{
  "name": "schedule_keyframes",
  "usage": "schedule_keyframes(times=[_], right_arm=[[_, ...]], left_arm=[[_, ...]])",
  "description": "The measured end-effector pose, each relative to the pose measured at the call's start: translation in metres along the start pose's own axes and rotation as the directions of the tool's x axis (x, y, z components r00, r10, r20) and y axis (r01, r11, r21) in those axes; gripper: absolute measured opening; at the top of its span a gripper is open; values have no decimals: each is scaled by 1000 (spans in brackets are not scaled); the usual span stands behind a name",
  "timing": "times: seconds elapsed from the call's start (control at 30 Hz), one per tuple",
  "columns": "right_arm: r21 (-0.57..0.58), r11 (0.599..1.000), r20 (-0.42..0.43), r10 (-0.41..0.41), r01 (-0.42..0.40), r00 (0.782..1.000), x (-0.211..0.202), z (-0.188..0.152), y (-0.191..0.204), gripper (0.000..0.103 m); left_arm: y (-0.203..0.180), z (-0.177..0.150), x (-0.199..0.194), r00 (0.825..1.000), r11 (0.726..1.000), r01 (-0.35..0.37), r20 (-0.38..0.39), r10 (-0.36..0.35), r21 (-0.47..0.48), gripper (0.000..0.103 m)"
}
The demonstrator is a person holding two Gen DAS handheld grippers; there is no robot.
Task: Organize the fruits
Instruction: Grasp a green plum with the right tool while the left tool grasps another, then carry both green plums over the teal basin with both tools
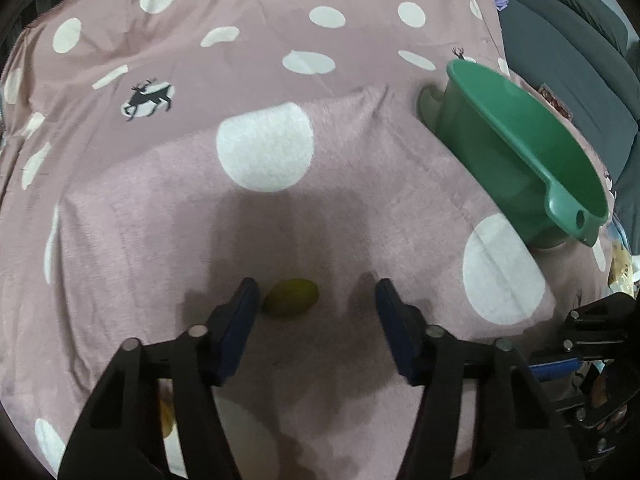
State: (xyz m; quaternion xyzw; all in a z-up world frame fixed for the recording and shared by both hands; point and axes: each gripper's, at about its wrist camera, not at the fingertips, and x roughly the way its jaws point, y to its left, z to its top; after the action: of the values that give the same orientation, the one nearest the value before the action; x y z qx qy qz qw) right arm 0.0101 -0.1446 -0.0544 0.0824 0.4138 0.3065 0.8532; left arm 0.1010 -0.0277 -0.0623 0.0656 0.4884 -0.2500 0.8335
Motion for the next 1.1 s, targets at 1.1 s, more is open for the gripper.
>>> schedule_keyframes(times=[1.1], right_arm=[[12,999,37,-40,40,999,-16,5,3,22]], left_arm=[[-12,-17,-42,997,994,16,71,-8,-109,18]])
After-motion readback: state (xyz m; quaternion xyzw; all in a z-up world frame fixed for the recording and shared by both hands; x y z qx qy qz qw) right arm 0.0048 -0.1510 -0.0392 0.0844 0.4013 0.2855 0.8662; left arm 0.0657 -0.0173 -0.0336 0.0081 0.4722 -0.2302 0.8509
